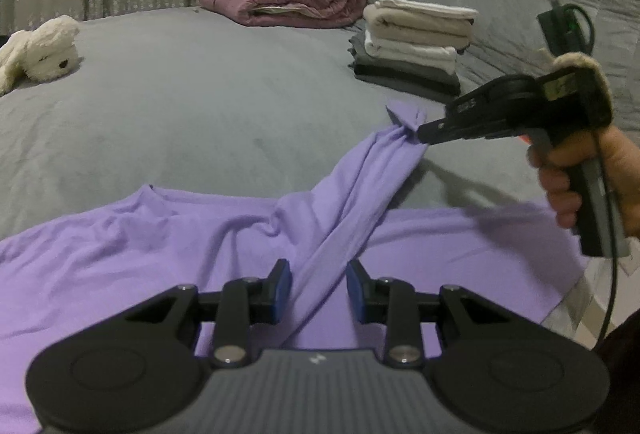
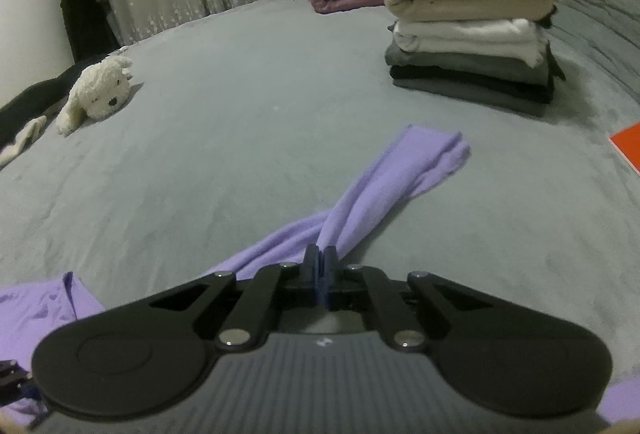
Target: Fold clothes
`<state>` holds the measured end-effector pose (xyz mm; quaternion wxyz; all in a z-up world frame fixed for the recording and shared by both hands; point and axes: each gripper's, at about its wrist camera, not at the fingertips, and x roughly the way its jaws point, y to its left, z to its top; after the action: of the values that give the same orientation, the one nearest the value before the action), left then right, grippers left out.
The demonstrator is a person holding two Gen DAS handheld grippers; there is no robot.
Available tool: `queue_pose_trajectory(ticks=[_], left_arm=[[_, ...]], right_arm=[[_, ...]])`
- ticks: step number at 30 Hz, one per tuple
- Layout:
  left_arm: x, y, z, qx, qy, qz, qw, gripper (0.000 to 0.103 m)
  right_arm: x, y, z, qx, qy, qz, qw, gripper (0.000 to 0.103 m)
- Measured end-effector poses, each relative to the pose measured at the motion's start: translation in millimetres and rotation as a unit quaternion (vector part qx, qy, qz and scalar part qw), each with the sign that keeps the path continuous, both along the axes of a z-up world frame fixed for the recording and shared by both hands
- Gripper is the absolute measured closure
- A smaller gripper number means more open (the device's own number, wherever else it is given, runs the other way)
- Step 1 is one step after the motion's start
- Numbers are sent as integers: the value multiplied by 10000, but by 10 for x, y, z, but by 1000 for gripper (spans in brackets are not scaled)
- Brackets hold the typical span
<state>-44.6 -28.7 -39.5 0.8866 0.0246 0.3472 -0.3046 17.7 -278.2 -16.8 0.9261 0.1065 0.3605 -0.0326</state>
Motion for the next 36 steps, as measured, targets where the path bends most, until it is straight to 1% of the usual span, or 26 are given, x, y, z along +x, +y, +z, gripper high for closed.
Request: queue_pose_trajectory(ticks=[8,15,16,17,19,21,23,24,28,30,31,33,35,36], left_arm=[[-43,38,-31,58,-31,-76,9999,71],[-45,38,-30,59,-19,-92,9999,71],[-50,42,-25,48,-17,-88,9999,71],[-55,45,-20,33,-15,-85,10000,71],[-57,39,-13,0,-21,-88,10000,71],[-61,40,-11,-38,-49,-77,10000,71],[-54,34,-19,-58,-58,-62,9999,71],[-50,29,-23,-68,-61,-59,9999,71],[-40,18,-39,-114,-79,-73,9999,75],[-30,17,-53,-119,-87,-72,9999,78],[-23,16,-60,-118,-90,-66,9999,79],[-9,12,-72,-115,-90,-36,9999,86],[3,5,-78,-125,-92,-5,9999,90],[11,1,-78,-125,-101,21,9999,96]], right_arm=[[-227,-142,-44,310,190,67,9993,102],[-306,-295,-106,636,377,-58,9972,102],[-310,-308,-107,657,359,-67,9972,100],[-311,-323,-104,698,289,-85,9971,95],[-309,-351,-98,778,153,-122,9968,87],[-275,-381,-99,888,52,-143,9959,85],[-227,-407,-110,1015,-15,-196,9946,55],[-196,-414,-118,1073,-40,-229,9940,54],[-6,-371,-213,1227,14,-212,9922,54],[79,-344,-259,1188,-74,-254,9926,58],[117,-335,-268,1135,-103,-290,9931,62],[189,-321,-286,1038,-158,-367,9938,68],[235,-332,-301,1013,-183,-478,9935,82],[253,-340,-306,1011,-197,-531,9933,87]])
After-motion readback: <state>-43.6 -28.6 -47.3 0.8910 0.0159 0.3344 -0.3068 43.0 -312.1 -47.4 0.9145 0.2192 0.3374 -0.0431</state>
